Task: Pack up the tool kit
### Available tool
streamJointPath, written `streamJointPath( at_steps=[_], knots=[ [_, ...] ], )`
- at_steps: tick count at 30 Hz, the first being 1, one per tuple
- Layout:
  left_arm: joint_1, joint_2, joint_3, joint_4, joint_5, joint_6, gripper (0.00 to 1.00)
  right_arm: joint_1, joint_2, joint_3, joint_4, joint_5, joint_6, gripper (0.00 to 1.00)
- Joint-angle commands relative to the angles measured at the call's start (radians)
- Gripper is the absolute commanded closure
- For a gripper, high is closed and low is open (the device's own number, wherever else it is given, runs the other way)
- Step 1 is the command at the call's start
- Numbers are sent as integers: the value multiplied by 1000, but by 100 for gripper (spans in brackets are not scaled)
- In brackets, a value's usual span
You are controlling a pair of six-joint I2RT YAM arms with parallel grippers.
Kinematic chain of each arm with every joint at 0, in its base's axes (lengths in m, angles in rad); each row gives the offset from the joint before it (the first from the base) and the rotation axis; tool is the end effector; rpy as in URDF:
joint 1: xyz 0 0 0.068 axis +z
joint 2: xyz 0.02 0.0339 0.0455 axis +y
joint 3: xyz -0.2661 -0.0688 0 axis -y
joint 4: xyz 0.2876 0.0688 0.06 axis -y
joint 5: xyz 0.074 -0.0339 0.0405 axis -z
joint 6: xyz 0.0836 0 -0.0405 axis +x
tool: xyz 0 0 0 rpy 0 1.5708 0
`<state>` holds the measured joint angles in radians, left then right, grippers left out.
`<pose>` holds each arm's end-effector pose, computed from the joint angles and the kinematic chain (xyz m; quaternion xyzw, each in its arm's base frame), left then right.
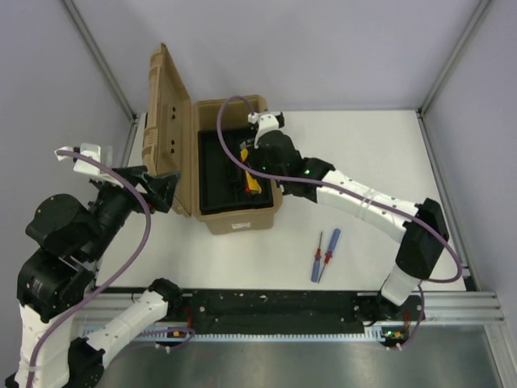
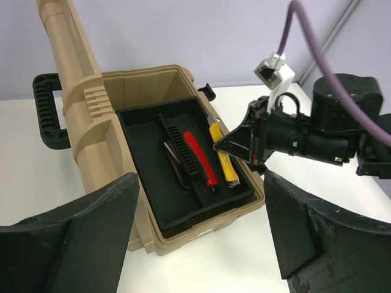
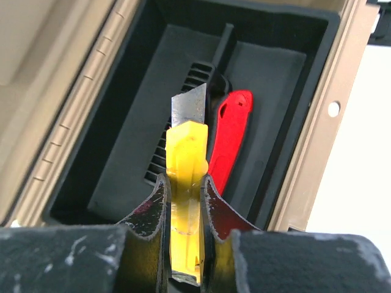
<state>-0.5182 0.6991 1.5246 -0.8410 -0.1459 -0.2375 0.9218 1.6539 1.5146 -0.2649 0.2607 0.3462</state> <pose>0.1137 -0.0508 0.5344 0.0488 0.7108 -0.2099 0.6695 0.3058 0.3674 0.3373 -0.1663 0.8139 0.2361 0.5042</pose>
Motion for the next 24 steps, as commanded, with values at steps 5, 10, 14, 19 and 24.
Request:
streamJointPath(
  at_steps=[5,10,14,19,24],
  knots=[
    [-2,0,-9,42,-20,9,14,-23,75,107,-30,35,56,100],
    [-2,-3,-3,31,-26,18,14,-29,125,133,-45,84,40,100],
    [-2,-4,0,26,-29,18,14,-35,176,170,-72,121,10,98],
    [-2,-7,0,25,-29,23,13,-37,193,191,-91,161,0,95],
    [-2,-9,-1,23,-30,24,13,-37,210,219,-118,190,-16,79]
  ],
)
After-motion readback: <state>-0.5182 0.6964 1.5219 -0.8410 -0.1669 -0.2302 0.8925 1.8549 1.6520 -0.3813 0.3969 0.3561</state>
